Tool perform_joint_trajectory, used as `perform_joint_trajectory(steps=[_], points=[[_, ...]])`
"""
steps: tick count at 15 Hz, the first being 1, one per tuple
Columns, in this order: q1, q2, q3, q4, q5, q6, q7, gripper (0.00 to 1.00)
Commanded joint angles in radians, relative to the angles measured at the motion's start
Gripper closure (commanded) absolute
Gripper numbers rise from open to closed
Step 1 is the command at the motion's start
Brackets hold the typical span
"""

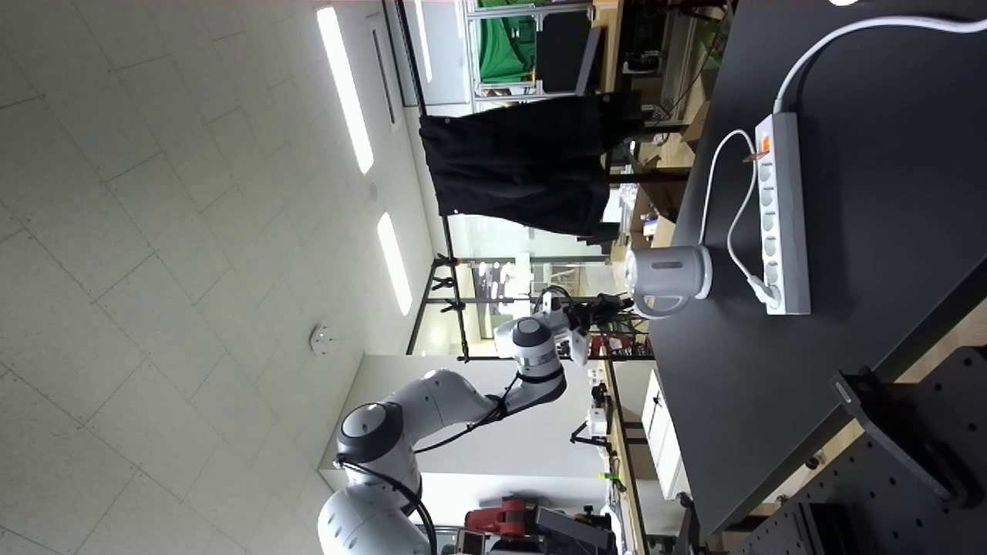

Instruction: Turn on the white electric kettle

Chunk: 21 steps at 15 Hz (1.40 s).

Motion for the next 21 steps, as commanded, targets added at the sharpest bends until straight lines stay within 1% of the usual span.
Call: perform_joint_trajectory(steps=[1, 4, 8, 9, 10, 11, 14, 16, 19, 21], points=[[-0.015, -0.018, 0.014, 0.017, 0.044, -0.005, -0.022, 1.0], [-0.027, -0.067, 0.03, 0.004, 0.073, -0.018, -0.048, 1.0], [-0.009, -0.128, 0.007, -0.017, 0.058, -0.035, -0.046, 1.0], [-0.007, -0.14, 0.003, -0.022, 0.051, -0.04, -0.044, 0.74], [-0.005, -0.15, 0.0, -0.024, 0.045, -0.051, -0.039, 0.73], [-0.005, -0.158, -0.002, -0.027, 0.04, -0.059, -0.038, 0.68], [-0.002, -0.176, -0.007, -0.029, 0.023, -0.087, -0.026, 0.46], [-0.002, -0.183, -0.008, -0.021, 0.01, -0.123, -0.024, 0.34], [0.003, -0.202, -0.019, -0.016, -0.028, -0.165, -0.01, 0.13], [-0.002, -0.22, -0.015, -0.019, -0.049, -0.194, -0.008, 0.02]])
